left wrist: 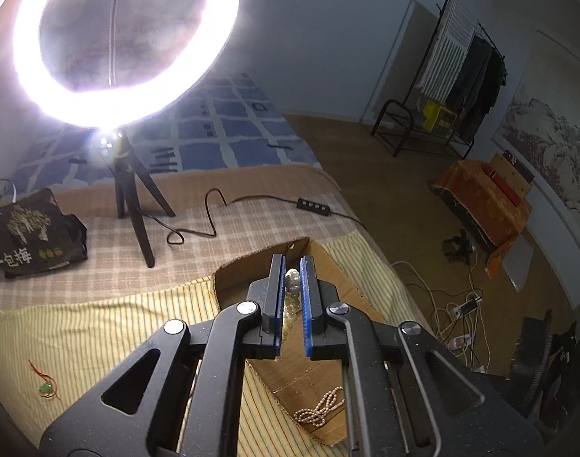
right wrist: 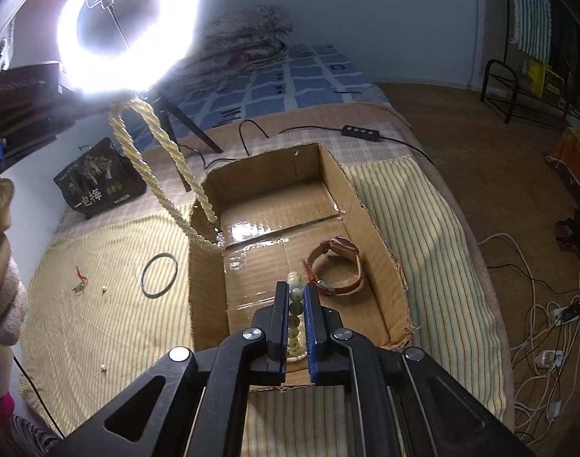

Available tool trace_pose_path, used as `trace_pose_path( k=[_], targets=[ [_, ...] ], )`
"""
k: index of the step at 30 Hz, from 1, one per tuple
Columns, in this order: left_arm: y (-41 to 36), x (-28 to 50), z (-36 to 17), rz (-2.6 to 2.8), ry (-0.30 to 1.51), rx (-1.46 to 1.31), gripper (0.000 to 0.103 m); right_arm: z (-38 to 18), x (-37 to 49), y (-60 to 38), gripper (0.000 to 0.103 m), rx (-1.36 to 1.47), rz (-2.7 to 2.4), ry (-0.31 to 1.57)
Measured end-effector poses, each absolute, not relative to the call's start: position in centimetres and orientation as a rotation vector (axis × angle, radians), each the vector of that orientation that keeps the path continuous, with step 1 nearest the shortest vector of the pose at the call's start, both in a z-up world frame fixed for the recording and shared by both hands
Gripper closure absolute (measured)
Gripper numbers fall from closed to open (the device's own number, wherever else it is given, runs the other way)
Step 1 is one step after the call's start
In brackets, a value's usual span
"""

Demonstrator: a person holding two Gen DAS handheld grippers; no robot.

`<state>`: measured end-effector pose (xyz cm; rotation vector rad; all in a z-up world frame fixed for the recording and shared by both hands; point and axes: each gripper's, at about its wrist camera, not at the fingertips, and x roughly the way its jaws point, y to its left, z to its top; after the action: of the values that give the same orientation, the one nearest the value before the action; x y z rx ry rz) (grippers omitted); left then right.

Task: Organize jewelry
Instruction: 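Carry the necklace and bead bracelet into the cardboard box and open both tools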

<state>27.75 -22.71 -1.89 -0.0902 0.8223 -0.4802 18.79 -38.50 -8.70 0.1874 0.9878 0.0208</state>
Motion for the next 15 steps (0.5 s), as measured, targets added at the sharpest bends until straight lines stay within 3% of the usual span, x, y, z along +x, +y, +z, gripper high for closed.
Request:
trace_pose_path(
  k=[15],
  targets=[
    [-24.1, 29.4, -5.2, -0.477, 0.890, -0.064, 0.098, -10.4, 19.3, -39.0, 0.094, 0.182, -0.020, 1.033]
  ],
)
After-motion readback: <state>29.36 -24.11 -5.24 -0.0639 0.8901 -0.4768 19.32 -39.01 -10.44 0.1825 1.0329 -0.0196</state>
